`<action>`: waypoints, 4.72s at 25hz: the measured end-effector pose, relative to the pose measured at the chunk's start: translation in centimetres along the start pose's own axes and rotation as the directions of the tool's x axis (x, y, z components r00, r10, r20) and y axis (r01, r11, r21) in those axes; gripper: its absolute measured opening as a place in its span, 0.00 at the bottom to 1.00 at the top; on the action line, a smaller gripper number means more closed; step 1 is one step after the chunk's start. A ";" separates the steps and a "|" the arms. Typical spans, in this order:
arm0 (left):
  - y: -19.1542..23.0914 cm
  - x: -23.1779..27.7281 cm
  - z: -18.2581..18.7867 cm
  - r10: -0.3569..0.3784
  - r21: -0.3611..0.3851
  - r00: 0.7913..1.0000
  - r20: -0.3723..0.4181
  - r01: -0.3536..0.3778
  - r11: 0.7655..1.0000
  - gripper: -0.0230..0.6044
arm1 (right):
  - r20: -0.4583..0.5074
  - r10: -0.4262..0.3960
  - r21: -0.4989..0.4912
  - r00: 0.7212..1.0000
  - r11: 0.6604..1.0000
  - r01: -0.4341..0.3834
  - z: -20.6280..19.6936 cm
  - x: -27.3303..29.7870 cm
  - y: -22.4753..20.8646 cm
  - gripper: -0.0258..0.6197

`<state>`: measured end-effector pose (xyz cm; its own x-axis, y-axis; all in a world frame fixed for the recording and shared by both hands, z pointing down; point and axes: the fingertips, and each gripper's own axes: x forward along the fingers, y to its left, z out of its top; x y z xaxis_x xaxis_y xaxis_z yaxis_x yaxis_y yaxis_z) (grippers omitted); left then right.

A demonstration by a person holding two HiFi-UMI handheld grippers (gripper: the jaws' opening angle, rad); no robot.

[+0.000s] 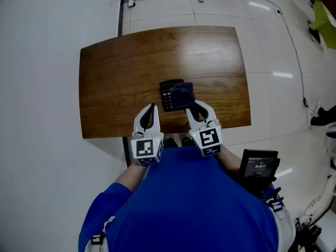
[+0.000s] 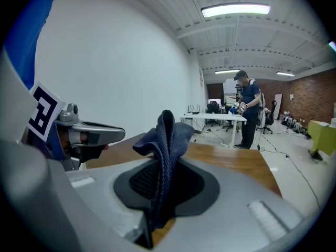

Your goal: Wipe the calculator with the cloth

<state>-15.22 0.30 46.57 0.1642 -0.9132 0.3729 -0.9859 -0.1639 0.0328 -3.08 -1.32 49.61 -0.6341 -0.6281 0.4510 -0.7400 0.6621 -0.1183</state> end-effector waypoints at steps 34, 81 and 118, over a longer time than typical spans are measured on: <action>-5.3 -1.4 -5.1 -0.071 0.000 0.984 -0.165 0.072 0.997 0.05 | -0.243 0.008 -0.080 0.970 0.996 -0.029 -6.9 1.6 -0.1 0.14; -4.9 -0.6 -5.1 -0.081 0.011 0.985 -0.153 0.084 0.996 0.05 | -0.305 -0.024 -0.123 0.952 0.992 -0.015 -8.3 1.9 0.0 0.14; -5.5 0.7 -6.2 -0.112 0.038 0.982 -0.149 0.119 0.992 0.05 | -0.325 -0.084 -0.118 0.942 0.992 0.048 -10.7 0.7 -2.9 0.14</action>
<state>-9.90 2.91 52.36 0.2671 -0.8233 0.5008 -0.9576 -0.2852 0.0418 1.04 0.67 59.76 -0.4620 -0.5144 0.7225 -0.7380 0.6748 0.0086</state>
